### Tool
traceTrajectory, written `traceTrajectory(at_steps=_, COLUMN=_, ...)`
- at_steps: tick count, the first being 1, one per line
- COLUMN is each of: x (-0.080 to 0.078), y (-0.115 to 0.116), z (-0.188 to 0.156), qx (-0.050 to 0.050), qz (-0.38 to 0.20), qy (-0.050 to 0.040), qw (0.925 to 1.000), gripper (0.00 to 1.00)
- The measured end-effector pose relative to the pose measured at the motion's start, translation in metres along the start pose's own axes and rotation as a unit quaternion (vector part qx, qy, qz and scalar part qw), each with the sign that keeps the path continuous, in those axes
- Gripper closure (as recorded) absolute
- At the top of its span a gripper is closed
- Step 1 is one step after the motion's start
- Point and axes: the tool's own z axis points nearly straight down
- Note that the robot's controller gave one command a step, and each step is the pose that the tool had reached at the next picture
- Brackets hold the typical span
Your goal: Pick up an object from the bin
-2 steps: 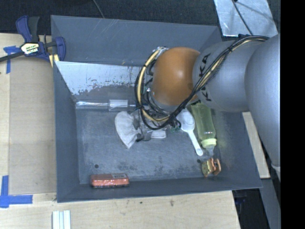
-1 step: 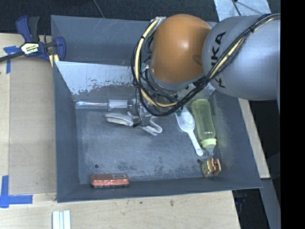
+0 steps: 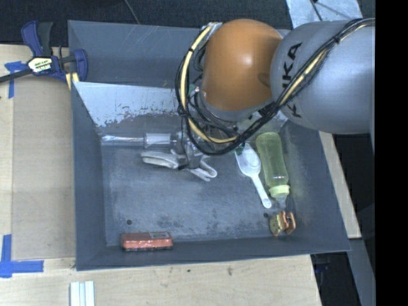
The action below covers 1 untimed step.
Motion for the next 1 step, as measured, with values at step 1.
traceTrajectory(at_steps=1, x=-0.0076, y=-0.0102, z=-0.0388, qx=0.000, qz=0.005, qy=0.0018, qw=1.0000, gripper=1.00)
